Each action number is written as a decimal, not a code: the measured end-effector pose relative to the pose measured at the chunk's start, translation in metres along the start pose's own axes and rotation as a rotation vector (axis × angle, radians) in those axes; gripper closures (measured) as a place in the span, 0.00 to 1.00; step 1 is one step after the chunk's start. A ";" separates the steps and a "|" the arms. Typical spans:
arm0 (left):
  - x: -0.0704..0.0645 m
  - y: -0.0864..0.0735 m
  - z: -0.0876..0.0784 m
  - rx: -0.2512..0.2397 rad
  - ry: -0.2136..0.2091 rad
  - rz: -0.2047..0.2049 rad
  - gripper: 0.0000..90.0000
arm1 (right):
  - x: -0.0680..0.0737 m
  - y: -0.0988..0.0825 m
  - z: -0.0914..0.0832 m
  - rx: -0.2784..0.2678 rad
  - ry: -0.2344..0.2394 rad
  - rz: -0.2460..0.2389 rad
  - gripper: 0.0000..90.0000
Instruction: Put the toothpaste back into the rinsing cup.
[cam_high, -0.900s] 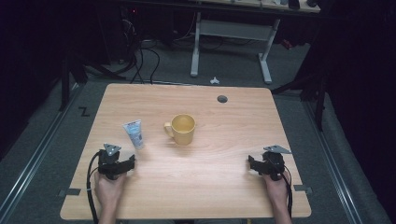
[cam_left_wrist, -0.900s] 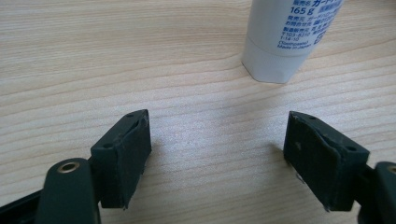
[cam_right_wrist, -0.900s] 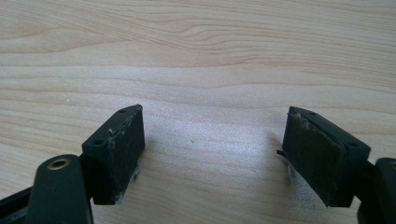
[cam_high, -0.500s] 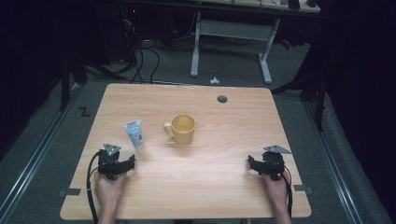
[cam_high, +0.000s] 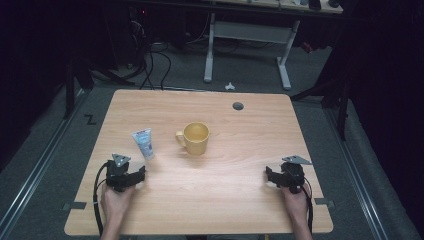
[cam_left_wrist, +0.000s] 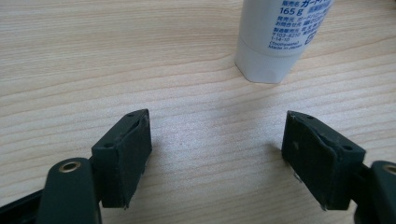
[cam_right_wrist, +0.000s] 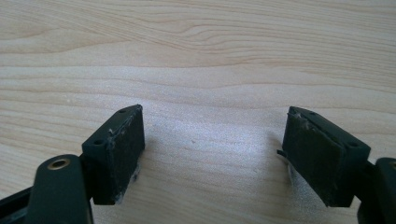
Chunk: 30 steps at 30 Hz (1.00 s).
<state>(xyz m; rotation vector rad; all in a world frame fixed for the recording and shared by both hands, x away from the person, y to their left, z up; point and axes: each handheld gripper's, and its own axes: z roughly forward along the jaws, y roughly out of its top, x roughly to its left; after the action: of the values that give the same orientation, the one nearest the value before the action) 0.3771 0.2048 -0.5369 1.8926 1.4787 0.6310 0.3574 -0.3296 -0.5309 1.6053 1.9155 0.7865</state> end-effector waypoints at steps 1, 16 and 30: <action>0.000 0.000 0.000 -0.001 0.000 -0.001 0.27 | 0.000 0.000 0.000 0.000 0.000 0.000 0.24; -0.003 0.004 0.001 0.025 -0.012 0.018 0.25 | 0.000 0.000 0.000 0.000 0.000 0.000 0.24; -0.005 0.005 -0.008 0.015 -0.024 -0.009 0.24 | 0.000 0.000 0.000 0.000 0.000 0.000 0.24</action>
<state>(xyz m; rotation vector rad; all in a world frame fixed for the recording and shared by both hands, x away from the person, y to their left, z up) 0.3733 0.2007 -0.5273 1.8979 1.4795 0.5924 0.3573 -0.3295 -0.5308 1.6054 1.9159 0.7864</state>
